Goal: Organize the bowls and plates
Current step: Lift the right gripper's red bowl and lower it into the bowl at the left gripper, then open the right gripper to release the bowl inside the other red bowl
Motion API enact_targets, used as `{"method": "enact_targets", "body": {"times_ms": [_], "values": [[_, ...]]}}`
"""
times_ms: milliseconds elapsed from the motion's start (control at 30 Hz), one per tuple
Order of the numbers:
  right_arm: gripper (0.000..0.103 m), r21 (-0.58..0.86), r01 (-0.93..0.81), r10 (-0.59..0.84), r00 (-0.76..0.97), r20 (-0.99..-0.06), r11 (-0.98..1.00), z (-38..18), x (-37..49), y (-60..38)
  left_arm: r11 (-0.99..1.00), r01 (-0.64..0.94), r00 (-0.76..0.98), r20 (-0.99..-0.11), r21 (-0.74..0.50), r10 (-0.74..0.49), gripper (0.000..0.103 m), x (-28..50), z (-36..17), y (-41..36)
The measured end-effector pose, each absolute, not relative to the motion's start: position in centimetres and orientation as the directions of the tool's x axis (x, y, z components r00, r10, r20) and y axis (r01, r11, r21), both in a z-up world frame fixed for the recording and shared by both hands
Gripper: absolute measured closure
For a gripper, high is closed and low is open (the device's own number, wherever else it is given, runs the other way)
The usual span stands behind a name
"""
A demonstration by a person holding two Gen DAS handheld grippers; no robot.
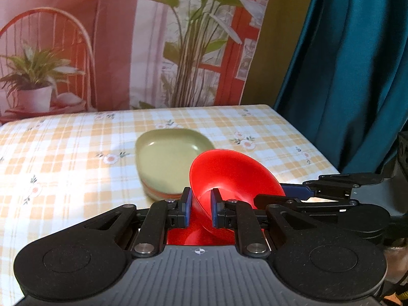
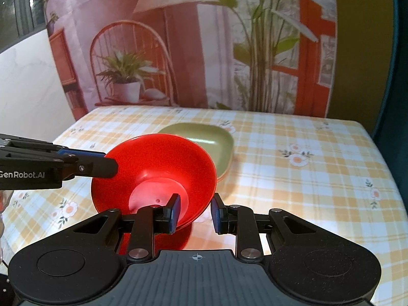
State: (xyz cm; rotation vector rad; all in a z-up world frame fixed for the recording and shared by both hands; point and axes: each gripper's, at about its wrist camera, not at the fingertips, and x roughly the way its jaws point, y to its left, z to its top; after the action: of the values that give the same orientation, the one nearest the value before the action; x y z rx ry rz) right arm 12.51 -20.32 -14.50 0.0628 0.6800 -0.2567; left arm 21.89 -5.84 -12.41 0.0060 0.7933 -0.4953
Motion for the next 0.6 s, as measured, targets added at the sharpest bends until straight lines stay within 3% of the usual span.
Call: {"method": "enact_targets", "body": {"times_ms": [600], "values": [[0.078,-0.048,0.231,-0.202,0.706,-0.679,0.972,-17.1,13.1,-18.7,0.895,0.391,0.553,-0.723,-0.214,-0.414,0.087,20.5,-15.5,-3.8]]}}
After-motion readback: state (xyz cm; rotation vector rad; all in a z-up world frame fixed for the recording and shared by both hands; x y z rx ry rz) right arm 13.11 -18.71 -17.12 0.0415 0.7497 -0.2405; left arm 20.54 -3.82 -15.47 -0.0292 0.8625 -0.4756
